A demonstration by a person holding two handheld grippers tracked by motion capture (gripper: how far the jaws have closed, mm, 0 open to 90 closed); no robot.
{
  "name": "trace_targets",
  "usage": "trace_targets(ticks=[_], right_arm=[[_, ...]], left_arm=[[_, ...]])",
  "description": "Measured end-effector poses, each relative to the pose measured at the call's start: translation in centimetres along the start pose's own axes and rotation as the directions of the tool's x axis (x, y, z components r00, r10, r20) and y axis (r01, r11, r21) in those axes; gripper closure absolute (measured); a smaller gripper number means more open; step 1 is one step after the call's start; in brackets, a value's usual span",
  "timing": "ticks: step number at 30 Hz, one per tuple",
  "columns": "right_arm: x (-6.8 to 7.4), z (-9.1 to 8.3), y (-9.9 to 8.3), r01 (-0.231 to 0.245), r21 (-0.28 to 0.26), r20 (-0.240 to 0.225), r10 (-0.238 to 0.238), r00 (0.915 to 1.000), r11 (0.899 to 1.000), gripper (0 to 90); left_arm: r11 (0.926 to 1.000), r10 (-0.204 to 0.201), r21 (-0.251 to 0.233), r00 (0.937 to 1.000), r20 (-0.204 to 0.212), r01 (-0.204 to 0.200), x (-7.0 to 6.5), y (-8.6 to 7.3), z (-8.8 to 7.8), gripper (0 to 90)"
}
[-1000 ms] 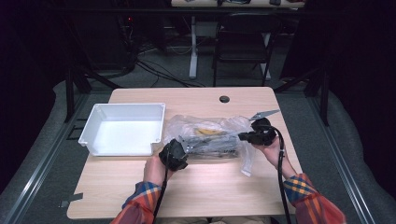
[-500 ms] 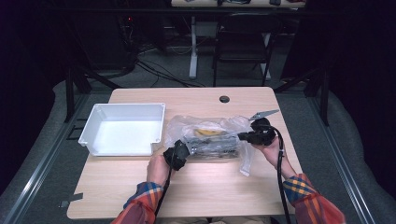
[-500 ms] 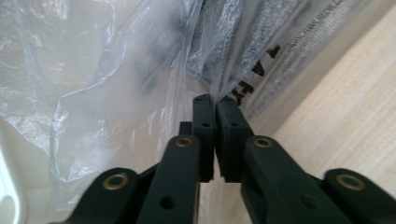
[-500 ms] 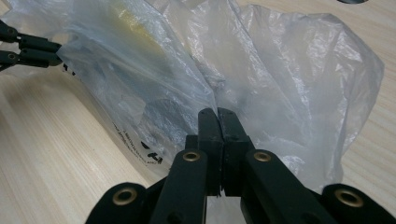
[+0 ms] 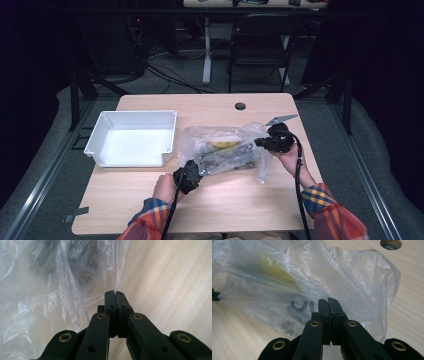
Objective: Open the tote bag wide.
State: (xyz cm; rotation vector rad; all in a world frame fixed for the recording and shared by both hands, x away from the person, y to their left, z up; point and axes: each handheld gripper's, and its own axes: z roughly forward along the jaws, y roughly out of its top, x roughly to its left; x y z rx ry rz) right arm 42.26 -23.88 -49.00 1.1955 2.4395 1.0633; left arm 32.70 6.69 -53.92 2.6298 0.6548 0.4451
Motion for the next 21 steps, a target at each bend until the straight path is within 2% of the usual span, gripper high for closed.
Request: trace_targets(ticks=[3,6,8,13,14,17,18,20,21], right_arm=[[-0.3,0.7,0.5,-0.010,-0.006,0.019,0.010,0.9998,1.000,90.0],[-0.6,1.9,0.9,-0.012,0.019,0.059,0.011,0.9982,1.000,90.0],[-0.9,2.5,1.2,-0.021,0.030,0.084,0.019,0.9963,0.999,90.0],[-2.4,4.3,1.4,-0.087,0.071,0.141,0.076,0.9871,0.994,90.0],[-2.6,4.8,1.2,-0.093,0.089,0.155,0.079,0.9848,0.992,90.0],[-3.0,5.8,0.7,-0.106,0.138,0.153,0.085,0.9846,0.985,89.2],[-3.1,5.7,0.7,-0.103,0.146,0.142,0.082,0.9865,0.984,87.5],[-2.9,5.2,0.6,-0.090,0.130,0.136,0.072,0.9881,0.987,83.9],[-2.7,4.7,0.6,-0.082,0.127,0.122,0.067,0.9903,0.988,78.9]], left_arm=[[0.9993,0.034,0.015,0.9979,0.055,-0.035,-0.4,-0.3,0.2,90.0],[0.9964,0.072,0.038,0.9918,0.106,-0.076,-1.0,-0.5,0.5,90.0],[0.9959,0.079,0.033,0.9885,0.129,-0.084,-1.2,-0.6,0.6,90.0],[0.9946,0.090,0.033,0.9778,0.189,-0.098,-1.4,-0.7,0.7,90.0],[0.9948,0.087,0.035,0.9768,0.196,-0.095,-1.4,-0.7,0.8,90.0],[0.9960,0.074,0.034,0.9773,0.198,-0.083,-1.3,-0.6,0.7,89.1],[0.9964,0.071,0.030,0.9762,0.205,-0.079,-1.1,-0.6,0.5,85.8],[0.9989,0.043,0.008,0.9778,0.205,-0.046,-0.8,-0.3,-0.3,74.1],[0.9991,0.042,-0.014,0.9759,0.214,-0.040,-0.7,-0.2,-0.8,73.1]])
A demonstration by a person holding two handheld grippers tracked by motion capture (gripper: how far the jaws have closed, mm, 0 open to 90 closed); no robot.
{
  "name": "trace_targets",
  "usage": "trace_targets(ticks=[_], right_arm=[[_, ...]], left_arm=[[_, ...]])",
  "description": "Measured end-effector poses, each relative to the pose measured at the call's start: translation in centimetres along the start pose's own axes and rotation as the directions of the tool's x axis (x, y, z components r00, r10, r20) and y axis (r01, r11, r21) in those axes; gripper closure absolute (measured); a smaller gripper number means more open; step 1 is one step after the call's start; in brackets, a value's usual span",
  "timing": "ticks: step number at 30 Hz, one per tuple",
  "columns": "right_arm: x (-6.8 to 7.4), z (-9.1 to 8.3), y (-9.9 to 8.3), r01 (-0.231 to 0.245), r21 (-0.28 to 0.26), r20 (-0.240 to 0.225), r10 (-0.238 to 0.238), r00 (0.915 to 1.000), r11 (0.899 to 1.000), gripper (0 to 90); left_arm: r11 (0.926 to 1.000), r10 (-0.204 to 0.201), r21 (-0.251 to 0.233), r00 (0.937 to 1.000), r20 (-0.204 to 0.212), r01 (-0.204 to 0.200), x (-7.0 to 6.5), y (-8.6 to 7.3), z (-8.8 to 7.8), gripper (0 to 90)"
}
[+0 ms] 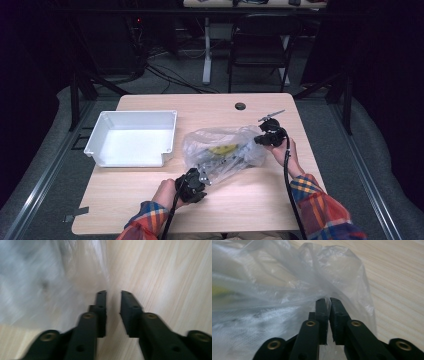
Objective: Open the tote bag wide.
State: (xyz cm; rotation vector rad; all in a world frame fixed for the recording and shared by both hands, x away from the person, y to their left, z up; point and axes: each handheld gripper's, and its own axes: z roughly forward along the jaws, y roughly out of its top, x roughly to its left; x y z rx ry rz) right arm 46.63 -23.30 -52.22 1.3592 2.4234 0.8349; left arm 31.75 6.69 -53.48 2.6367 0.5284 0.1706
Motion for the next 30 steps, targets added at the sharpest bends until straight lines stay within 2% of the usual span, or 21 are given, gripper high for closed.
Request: trace_targets(ticks=[2,4,6,7,9,10,11,12,13,14,16,17,19,20,21,23,24,27,28,29,30], right_arm=[[0.3,-1.1,0.0,0.016,-0.020,-0.010,-0.016,0.9998,1.000,71.6],[0.7,-2.5,-0.1,0.034,-0.050,-0.024,-0.035,0.9991,0.998,62.8],[1.3,-3.7,-0.2,0.069,-0.074,-0.022,-0.071,0.9973,0.995,58.9],[1.6,-4.3,-0.3,0.083,-0.086,-0.021,-0.085,0.9961,0.993,55.8],[2.2,-5.3,-0.6,0.105,-0.106,-0.019,-0.108,0.9940,0.989,53.7],[2.5,-5.7,-0.8,0.121,-0.108,-0.024,-0.125,0.9919,0.987,53.1],[2.8,-6.0,-1.1,0.126,-0.121,-0.024,-0.130,0.9913,0.985,52.0],[3.2,-6.3,-1.3,0.139,-0.125,-0.029,-0.143,0.9893,0.982,51.4],[3.5,-6.5,-1.6,0.152,-0.128,-0.035,-0.158,0.9869,0.980,51.2],[3.9,-6.7,-1.9,0.165,-0.127,-0.036,-0.171,0.9846,0.978,50.6],[4.7,-6.8,-2.6,0.201,-0.109,-0.046,-0.207,0.9773,0.974,49.4],[5.0,-6.7,-2.9,0.213,-0.103,-0.043,-0.218,0.9750,0.972,48.8],[5.4,-6.7,-3.5,0.229,-0.082,-0.048,-0.234,0.9712,0.970,48.5],[5.5,-6.7,-3.8,0.236,-0.081,-0.048,-0.240,0.9695,0.968,48.4],[5.6,-6.8,-4.0,0.244,-0.079,-0.045,-0.247,0.9679,0.967,47.6],[5.6,-7.3,-4.3,0.235,-0.100,-0.041,-0.240,0.9698,0.967,48.1],[5.6,-7.6,-4.3,0.232,-0.113,-0.046,-0.239,0.9700,0.966,48.4],[5.9,-8.3,-4.5,0.230,-0.124,-0.071,-0.240,0.9682,0.965,48.6],[6.1,-8.4,-4.5,0.231,-0.124,-0.080,-0.242,0.9671,0.965,48.7],[6.2,-8.5,-4.6,0.238,-0.118,-0.097,-0.250,0.9635,0.964,48.9],[6.5,-8.4,-4.7,0.238,-0.120,-0.103,-0.250,0.9627,0.964,49.5]], left_arm=[[0.9987,-0.019,-0.047,0.9998,-0.008,0.019,0.1,0.5,-1.2,65.7],[0.9936,-0.036,-0.108,0.9993,-0.012,0.034,0.1,0.9,-2.5,61.6],[0.9867,-0.049,-0.157,0.9980,-0.040,0.042,0.2,1.4,-3.8,57.5],[0.9823,-0.061,-0.181,0.9958,-0.068,0.048,0.2,1.6,-4.4,56.3],[0.9749,-0.096,-0.213,0.9846,-0.146,0.063,0.6,2.1,-5.2,52.1],[0.9720,-0.111,-0.225,0.9768,-0.183,0.068,1.0,2.3,-5.5,51.5],[0.9677,-0.145,-0.237,0.9602,-0.239,0.087,1.3,2.5,-5.5,49.4],[0.9658,-0.160,-0.242,0.9492,-0.271,0.094,1.7,2.7,-5.5,46.8],[0.9647,-0.168,-0.245,0.9420,-0.291,0.096,2.1,2.8,-5.4,46.4],[0.9640,-0.183,-0.244,0.9282,-0.324,0.105,2.6,3.0,-5.3,45.9],[0.9619,-0.203,-0.241,0.9276,-0.314,0.129,3.6,3.3,-4.8,43.4],[0.9632,-0.209,-0.232,0.9213,-0.328,0.135,4.0,3.5,-4.4,43.0],[0.9678,-0.204,-0.207,0.9274,-0.313,0.143,4.6,3.8,-3.7,43.2],[0.9717,-0.195,-0.191,0.9258,-0.324,0.138,4.8,3.9,-3.3,43.9],[0.9755,-0.184,-0.176,0.9293,-0.321,0.132,5.0,4.0,-3.0,46.7],[0.9771,-0.181,-0.166,0.9275,-0.327,0.133,5.2,4.2,-2.4,54.2],[0.9808,-0.168,-0.152,0.9270,-0.336,0.123,5.3,4.3,-2.3,57.7],[0.9773,-0.181,-0.166,0.9272,-0.328,0.132,5.7,4.5,-2.0,69.9],[0.9757,-0.190,-0.168,0.9241,-0.331,0.141,5.8,4.6,-1.9,73.5],[0.9755,-0.194,-0.163,0.9255,-0.325,0.148,6.0,4.6,-1.9,76.4],[0.9711,-0.211,-0.176,0.9246,-0.317,0.161,6.2,4.6,-1.8,78.7]])
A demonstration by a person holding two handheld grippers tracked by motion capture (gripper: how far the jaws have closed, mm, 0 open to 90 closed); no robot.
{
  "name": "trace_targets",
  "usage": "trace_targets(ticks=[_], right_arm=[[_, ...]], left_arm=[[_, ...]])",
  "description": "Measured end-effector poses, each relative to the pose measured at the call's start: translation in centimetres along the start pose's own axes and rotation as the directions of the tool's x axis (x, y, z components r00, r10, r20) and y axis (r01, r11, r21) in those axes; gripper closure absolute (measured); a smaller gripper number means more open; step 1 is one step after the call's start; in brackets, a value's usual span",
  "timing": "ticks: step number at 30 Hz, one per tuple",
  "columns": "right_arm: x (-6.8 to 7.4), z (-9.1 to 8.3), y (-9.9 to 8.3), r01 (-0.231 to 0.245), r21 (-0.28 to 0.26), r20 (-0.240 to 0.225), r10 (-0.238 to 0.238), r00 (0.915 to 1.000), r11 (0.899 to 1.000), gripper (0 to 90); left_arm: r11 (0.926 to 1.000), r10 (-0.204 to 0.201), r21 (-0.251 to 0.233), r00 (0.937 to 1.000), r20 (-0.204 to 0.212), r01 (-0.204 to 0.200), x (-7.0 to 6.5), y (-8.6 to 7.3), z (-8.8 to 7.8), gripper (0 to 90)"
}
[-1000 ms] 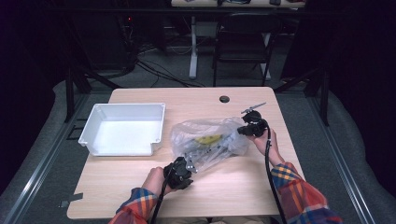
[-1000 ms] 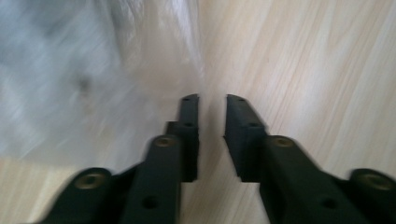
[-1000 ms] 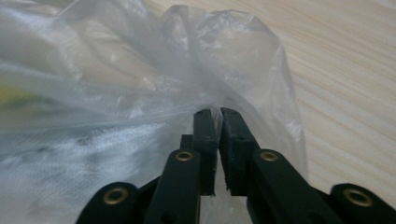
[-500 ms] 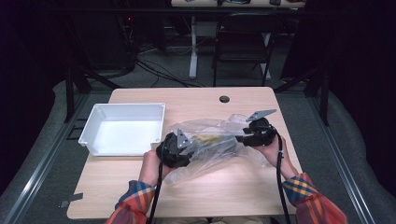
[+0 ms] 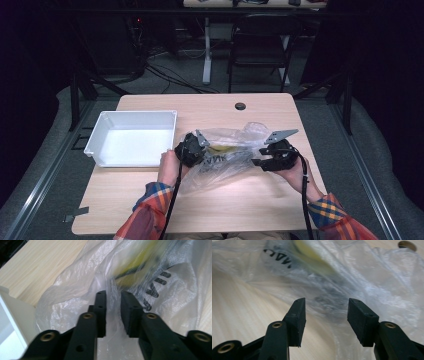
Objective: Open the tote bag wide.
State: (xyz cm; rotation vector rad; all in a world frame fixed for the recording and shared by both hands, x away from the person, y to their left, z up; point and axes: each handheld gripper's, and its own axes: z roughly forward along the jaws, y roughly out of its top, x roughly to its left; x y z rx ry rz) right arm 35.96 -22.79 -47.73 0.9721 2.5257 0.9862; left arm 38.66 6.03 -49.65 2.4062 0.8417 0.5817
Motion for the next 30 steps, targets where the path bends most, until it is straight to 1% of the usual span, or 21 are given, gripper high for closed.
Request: trace_targets(ticks=[2,3,5,6,7,9,11,12,14,15,16,18,20,21,22,23,24,26,27,29,30], right_arm=[[0.1,0.6,-0.1,0.010,0.038,0.001,-0.010,1.0000,0.999,49.2],[0.0,1.1,-0.2,0.001,0.050,0.005,-0.001,1.0000,0.999,49.0],[-0.4,2.3,-0.4,-0.019,0.074,0.027,0.017,0.9995,0.997,47.5],[-0.6,2.8,-0.4,-0.024,0.079,0.049,0.020,0.9986,0.997,45.5],[-0.8,3.3,-0.4,-0.022,0.089,0.074,0.015,0.9971,0.996,42.8],[-1.2,4.2,-0.3,-0.021,0.090,0.121,0.010,0.9926,0.996,41.1],[-1.7,5.0,-0.1,-0.030,0.098,0.127,0.017,0.9918,0.995,40.1],[-1.8,5.4,-0.1,-0.037,0.097,0.143,0.022,0.9894,0.995,42.7],[-2.3,6.0,-0.2,-0.043,0.111,0.125,0.029,0.9918,0.993,54.9],[-2.5,6.1,-0.3,-0.053,0.118,0.127,0.038,0.9911,0.992,62.4],[-2.7,6.2,-0.4,-0.055,0.115,0.112,0.042,0.9928,0.992,68.7],[-2.9,6.1,-0.6,-0.068,0.103,0.110,0.057,0.9923,0.992,79.9],[-3.0,5.9,-0.7,-0.074,0.101,0.102,0.064,0.9928,0.992,88.6],[-3.1,5.8,-0.7,-0.070,0.110,0.095,0.059,0.9937,0.991,90.0],[-3.0,5.8,-0.8,-0.076,0.105,0.093,0.066,0.9935,0.992,90.0],[-2.9,5.8,-1.0,-0.068,0.114,0.087,0.058,0.9945,0.991,90.0],[-2.9,5.7,-1.1,-0.061,0.136,0.078,0.050,0.9957,0.989,90.0],[-2.8,5.8,-1.7,-0.067,0.151,0.060,0.059,0.9965,0.986,90.0],[-2.9,5.7,-2.0,-0.059,0.178,0.048,0.052,0.9975,0.982,90.0],[-2.8,5.8,-2.9,-0.061,0.209,0.042,0.053,0.9977,0.976,90.0],[-2.8,5.8,-3.2,-0.059,0.225,0.037,0.051,0.9980,0.972,90.0]], left_arm=[[0.9999,-0.014,0.001,0.9999,0.007,0.014,0.4,0.0,0.1,81.3],[0.9996,-0.028,-0.005,0.9995,0.010,0.028,0.5,0.1,0.2,82.0],[0.9991,-0.040,-0.015,0.9992,0.007,0.040,0.8,0.2,0.3,82.6],[0.9988,-0.045,-0.017,0.9990,0.003,0.045,0.9,0.3,0.3,82.7],[0.9984,-0.053,-0.018,0.9986,0.011,0.053,1.1,0.3,0.4,82.8],[0.9973,-0.069,-0.023,0.9975,0.015,0.069,1.3,0.5,0.6,83.1],[0.9966,-0.078,-0.025,0.9968,0.021,0.078,1.5,0.7,0.8,83.5],[0.9966,-0.078,-0.024,0.9968,0.016,0.078,1.5,0.8,0.8,83.5],[0.9958,-0.088,-0.023,0.9960,0.017,0.088,1.7,0.9,1.0,83.9],[0.9953,-0.092,-0.027,0.9957,0.010,0.093,1.7,0.9,1.1,84.1],[0.9952,-0.094,-0.022,0.9954,0.016,0.095,1.9,0.9,1.2,84.4],[0.9940,-0.107,-0.022,0.9942,0.013,0.107,2.1,1.0,1.3,84.7],[0.9928,-0.119,-0.017,0.9929,0.008,0.119,2.3,1.1,1.5,84.9],[0.9925,-0.122,-0.013,0.9925,-0.002,0.122,2.3,1.1,1.6,85.1],[0.9910,-0.134,-0.006,0.9910,-0.004,0.134,2.4,1.1,1.8,85.1],[0.9901,-0.140,-0.006,0.9901,-0.010,0.140,2.5,1.1,1.9,85.1],[0.9896,-0.143,0.005,0.9895,-0.015,0.144,2.6,1.1,2.1,85.1],[0.9873,-0.156,0.021,0.9872,-0.030,0.157,2.7,1.0,2.6,85.4],[0.9866,-0.158,0.035,0.9868,-0.033,0.160,2.8,1.0,2.8,85.4],[0.9846,-0.166,0.047,0.9845,-0.056,0.169,2.8,0.9,3.3,85.4],[0.9836,-0.168,0.056,0.9839,-0.060,0.171,2.9,0.9,3.5,85.4]])
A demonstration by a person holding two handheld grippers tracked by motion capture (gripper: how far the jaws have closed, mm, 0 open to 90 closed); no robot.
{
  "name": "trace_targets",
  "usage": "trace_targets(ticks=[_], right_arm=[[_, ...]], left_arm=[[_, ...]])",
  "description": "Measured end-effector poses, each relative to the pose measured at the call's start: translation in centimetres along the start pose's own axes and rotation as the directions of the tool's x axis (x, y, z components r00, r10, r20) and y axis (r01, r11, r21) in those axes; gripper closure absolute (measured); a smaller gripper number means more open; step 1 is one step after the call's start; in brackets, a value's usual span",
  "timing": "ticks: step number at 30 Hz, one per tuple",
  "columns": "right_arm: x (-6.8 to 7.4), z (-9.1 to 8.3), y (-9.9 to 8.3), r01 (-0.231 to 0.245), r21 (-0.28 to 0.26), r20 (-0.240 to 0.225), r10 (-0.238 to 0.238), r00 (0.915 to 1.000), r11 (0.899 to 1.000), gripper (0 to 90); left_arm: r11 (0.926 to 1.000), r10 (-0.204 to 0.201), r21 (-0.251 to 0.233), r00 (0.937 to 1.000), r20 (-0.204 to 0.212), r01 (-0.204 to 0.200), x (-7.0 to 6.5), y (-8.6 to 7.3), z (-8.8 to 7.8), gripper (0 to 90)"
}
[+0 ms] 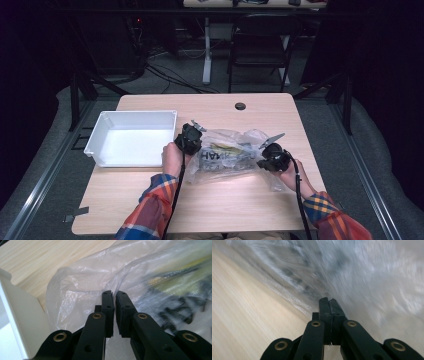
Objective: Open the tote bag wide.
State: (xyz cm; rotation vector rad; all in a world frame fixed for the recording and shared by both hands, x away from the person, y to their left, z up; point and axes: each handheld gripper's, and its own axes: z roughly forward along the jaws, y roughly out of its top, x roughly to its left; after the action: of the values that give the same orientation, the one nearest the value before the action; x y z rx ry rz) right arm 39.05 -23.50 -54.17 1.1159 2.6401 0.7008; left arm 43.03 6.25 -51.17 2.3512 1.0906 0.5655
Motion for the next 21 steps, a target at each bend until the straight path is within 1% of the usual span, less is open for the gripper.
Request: trace_targets(ticks=[1,2,3,4,6,7,8,11,12,13,14,15,16,17,18,19,21], right_arm=[[0.0,0.0,-0.4,0.001,0.014,-0.008,0.000,1.0000,1.000,90.0],[0.0,0.1,-0.8,-0.012,0.012,-0.019,0.012,0.9997,1.000,90.0],[-0.1,0.0,-1.0,0.003,0.033,-0.022,-0.002,0.9997,0.999,90.0],[0.0,-0.1,-1.4,-0.001,0.039,-0.027,0.002,0.9996,0.999,90.0],[-0.1,-0.5,-1.9,0.012,0.066,-0.037,-0.009,0.9993,0.998,90.0],[0.0,-0.6,-2.1,0.008,0.067,-0.038,-0.006,0.9993,0.998,90.0],[-0.1,-0.8,-2.4,0.017,0.078,-0.038,-0.015,0.9992,0.997,90.0],[0.0,-1.2,-3.2,0.010,0.086,-0.043,-0.006,0.9990,0.996,90.0],[-0.1,-1.3,-3.4,0.014,0.099,-0.047,-0.009,0.9989,0.995,90.0],[-0.2,-1.4,-3.6,0.015,0.101,-0.046,-0.010,0.9989,0.995,90.0],[-0.3,-1.5,-3.7,0.011,0.103,-0.040,-0.007,0.9992,0.995,90.0],[-0.5,-1.7,-3.7,0.015,0.110,-0.031,-0.012,0.9995,0.994,90.0],[-0.6,-1.7,-3.7,0.017,0.121,-0.031,-0.013,0.9994,0.992,90.0],[-0.7,-1.8,-3.7,0.005,0.116,-0.032,-0.002,0.9995,0.993,90.0],[-0.9,-1.9,-3.7,0.014,0.128,-0.016,-0.012,0.9998,0.992,90.0],[-1.0,-1.9,-3.7,0.015,0.134,-0.002,-0.015,0.9999,0.991,90.0],[-1.3,-1.9,-3.8,-0.014,0.117,0.001,0.014,0.9999,0.993,90.0]], left_arm=[[1.0000,-0.001,0.007,1.0000,-0.007,0.001,0.1,0.0,0.2,85.5],[0.9999,-0.006,0.010,0.9999,-0.015,0.006,0.1,0.0,0.3,85.7],[0.9998,-0.003,0.019,0.9998,-0.019,0.003,0.1,0.0,0.4,85.7],[0.9997,0.001,0.022,0.9994,-0.035,0.000,0.1,0.1,0.6,85.8],[0.9995,0.006,0.032,0.9988,-0.048,-0.005,0.0,0.1,0.8,86.0],[0.9992,0.011,0.040,0.9982,-0.059,-0.009,0.0,0.1,1.1,86.0],[0.9987,0.013,0.051,0.9978,-0.065,-0.009,0.0,0.1,1.4,86.2],[0.9961,0.018,0.087,0.9974,-0.070,-0.012,0.1,-0.1,2.1,86.2],[0.9946,0.025,0.102,0.9975,-0.067,-0.018,0.1,-0.1,2.3,86.2],[0.9928,0.034,0.117,0.9971,-0.068,-0.026,0.0,-0.2,2.6,86.2],[0.9901,0.053,0.134,0.9958,-0.074,-0.043,-0.2,-0.2,2.8,86.1],[0.9879,0.063,0.146,0.9955,-0.071,-0.052,-0.4,-0.2,3.1,86.1],[0.9867,0.062,0.154,0.9956,-0.070,-0.051,-0.5,-0.3,3.3,86.0],[0.9847,0.073,0.163,0.9949,-0.070,-0.061,-0.7,-0.3,3.6,85.8],[0.9821,0.084,0.174,0.9943,-0.066,-0.072,-0.8,-0.3,3.7,85.8],[0.9812,0.085,0.179,0.9944,-0.063,-0.073,-0.9,-0.4,3.9,85.3],[0.9807,0.087,0.181,0.9941,-0.064,-0.074,-1.1,-0.4,4.1,83.8]])
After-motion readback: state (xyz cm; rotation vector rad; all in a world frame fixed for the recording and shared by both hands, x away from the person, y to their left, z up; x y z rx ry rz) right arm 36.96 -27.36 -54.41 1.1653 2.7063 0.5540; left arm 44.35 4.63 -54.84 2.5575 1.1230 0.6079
